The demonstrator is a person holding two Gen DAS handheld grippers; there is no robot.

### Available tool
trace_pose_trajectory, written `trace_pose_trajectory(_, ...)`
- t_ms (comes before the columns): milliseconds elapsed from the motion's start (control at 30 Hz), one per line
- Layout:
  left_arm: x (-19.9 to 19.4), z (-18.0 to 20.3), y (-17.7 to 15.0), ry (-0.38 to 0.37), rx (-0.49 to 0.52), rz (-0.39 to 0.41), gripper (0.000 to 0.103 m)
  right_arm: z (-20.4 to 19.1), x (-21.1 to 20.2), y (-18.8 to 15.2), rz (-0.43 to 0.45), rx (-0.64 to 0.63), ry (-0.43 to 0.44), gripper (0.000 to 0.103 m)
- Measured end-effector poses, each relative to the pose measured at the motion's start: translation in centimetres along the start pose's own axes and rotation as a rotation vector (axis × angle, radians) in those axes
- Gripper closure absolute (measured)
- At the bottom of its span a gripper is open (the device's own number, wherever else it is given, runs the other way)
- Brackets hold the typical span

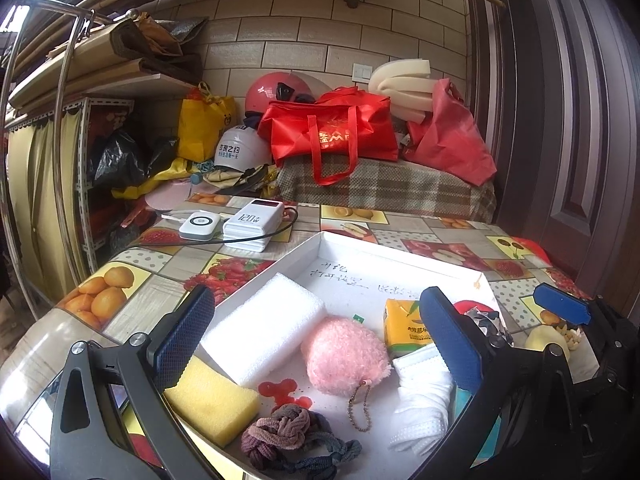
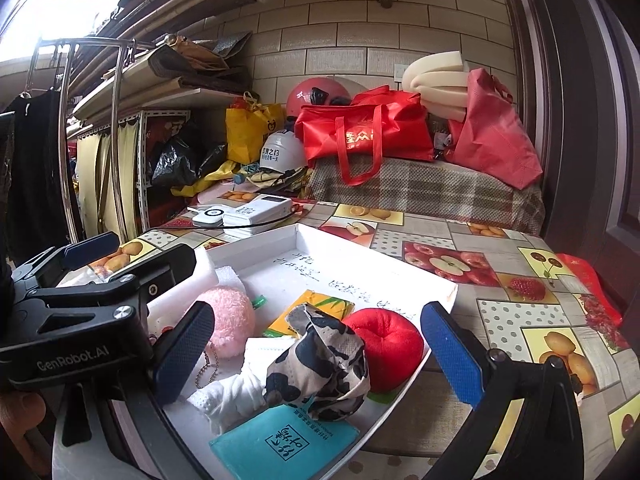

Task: Organize soft objects
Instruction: 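Grasp the beige rope knot with right gripper while left gripper grasps yellow sponge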

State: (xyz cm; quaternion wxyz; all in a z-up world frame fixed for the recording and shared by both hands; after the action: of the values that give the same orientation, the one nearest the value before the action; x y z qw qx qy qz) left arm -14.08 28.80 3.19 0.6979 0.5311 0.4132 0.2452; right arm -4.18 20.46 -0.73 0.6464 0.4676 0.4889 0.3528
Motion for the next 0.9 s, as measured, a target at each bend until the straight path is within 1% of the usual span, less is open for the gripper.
trace_pose_trajectory(167,-0.8,0.8,-0.1,0.002,0.029,0.021,0.000,0.7,-0.5,-0.3,-0.006,0.014,-0.066,0.000)
trace_pose_trajectory(233,-1.0,1.1,-0.2,-0.001,0.040,0.024,0.000,0.8,-0.7,-0.5,-0.011,0.018,-0.081,0.000)
trace_pose_trajectory(367,-1.7,1.8,-0.4,-0.018,0.061,0.036,0.000,1.1,-1.4,-0.9,-0.024,0.027,-0.081,0.000)
trace_pose_trajectory(567,-2.7,3.1,-0.8,-0.061,0.074,0.038,0.000,1.6,-3.1,-1.7,-0.018,0.028,-0.059,0.000)
trace_pose_trajectory(733,-3.0,3.9,-0.9,-0.077,0.093,0.041,0.000,2.6,-4.4,-2.2,-0.021,0.034,-0.070,0.000)
trace_pose_trajectory(833,-3.0,4.1,-1.0,-0.072,0.101,0.033,0.000,3.9,-5.2,-2.5,-0.011,0.080,-0.073,0.000)
trace_pose_trajectory(900,-3.0,4.3,-1.1,-0.069,0.115,0.035,0.000,5.4,-6.3,-2.4,0.040,0.155,-0.056,0.000)
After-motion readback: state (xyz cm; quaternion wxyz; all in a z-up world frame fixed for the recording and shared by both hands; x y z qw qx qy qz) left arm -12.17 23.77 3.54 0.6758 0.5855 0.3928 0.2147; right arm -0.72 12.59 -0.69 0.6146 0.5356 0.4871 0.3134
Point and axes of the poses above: each gripper's, at about its wrist camera, not at the fingertips, and x roughly the way its jaws point, z to its right, y to its top, the point moved 7 cm from there along x, roughly the way its jaws point, and after that the axes turned 6 degrees about y, right-handed, at the moved point
